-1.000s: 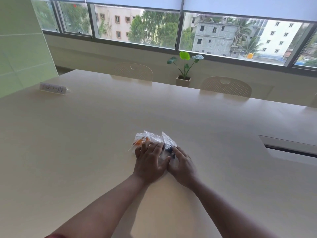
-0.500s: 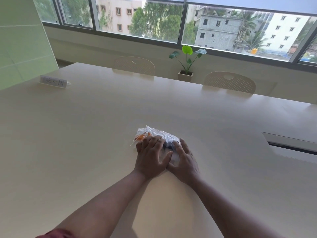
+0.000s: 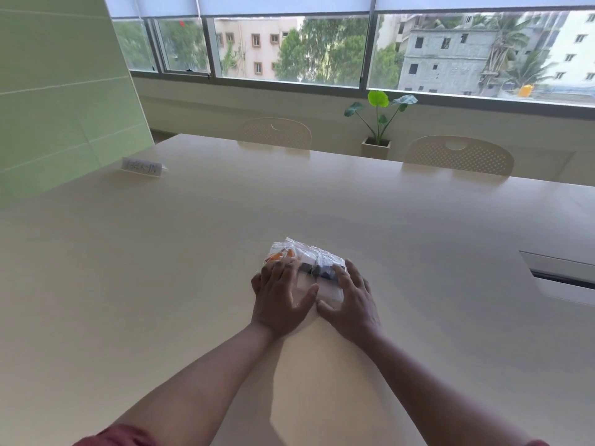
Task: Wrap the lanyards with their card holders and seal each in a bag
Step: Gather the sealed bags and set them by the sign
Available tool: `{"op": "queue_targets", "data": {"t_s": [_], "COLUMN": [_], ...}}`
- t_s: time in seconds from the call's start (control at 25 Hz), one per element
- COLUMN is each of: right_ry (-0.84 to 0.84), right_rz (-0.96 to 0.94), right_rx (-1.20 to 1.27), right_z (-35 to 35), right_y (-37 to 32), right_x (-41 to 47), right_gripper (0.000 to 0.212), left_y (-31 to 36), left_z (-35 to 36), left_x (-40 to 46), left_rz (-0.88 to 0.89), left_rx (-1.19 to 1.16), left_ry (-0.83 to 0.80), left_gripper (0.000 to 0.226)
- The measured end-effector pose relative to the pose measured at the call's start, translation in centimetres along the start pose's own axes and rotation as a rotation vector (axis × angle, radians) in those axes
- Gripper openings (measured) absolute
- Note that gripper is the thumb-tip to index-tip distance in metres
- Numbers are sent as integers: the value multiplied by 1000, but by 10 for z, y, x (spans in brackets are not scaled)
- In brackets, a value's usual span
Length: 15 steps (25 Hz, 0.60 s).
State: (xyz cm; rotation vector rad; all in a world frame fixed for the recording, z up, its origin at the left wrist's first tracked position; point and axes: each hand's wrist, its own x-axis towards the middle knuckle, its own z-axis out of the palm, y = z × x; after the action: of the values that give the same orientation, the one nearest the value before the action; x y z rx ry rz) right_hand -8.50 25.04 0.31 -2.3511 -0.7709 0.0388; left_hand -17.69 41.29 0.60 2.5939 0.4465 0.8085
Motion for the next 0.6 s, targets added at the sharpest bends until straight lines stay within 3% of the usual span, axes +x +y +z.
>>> {"op": "queue_targets", "data": {"t_s": [0.16,0.4,0.6], "right_ry": [3,-2,39], "right_rz": [24,10,58], "right_rx": [-4,-188,-268], "right_z": [0,6,12], "right_y": [-3,-3,-14], "right_x": [-6,0,-4], "right_gripper": [95,94,92], "left_y": [-12,-81,-105], "left_z": [-21,-42,-43], "left_x": [-4,21,43], "left_rz": [-92,86,144], "left_rx": [-88,-84,-281], "left_ry": [-4,-103,-204], "left_gripper": [72,77,83]}}
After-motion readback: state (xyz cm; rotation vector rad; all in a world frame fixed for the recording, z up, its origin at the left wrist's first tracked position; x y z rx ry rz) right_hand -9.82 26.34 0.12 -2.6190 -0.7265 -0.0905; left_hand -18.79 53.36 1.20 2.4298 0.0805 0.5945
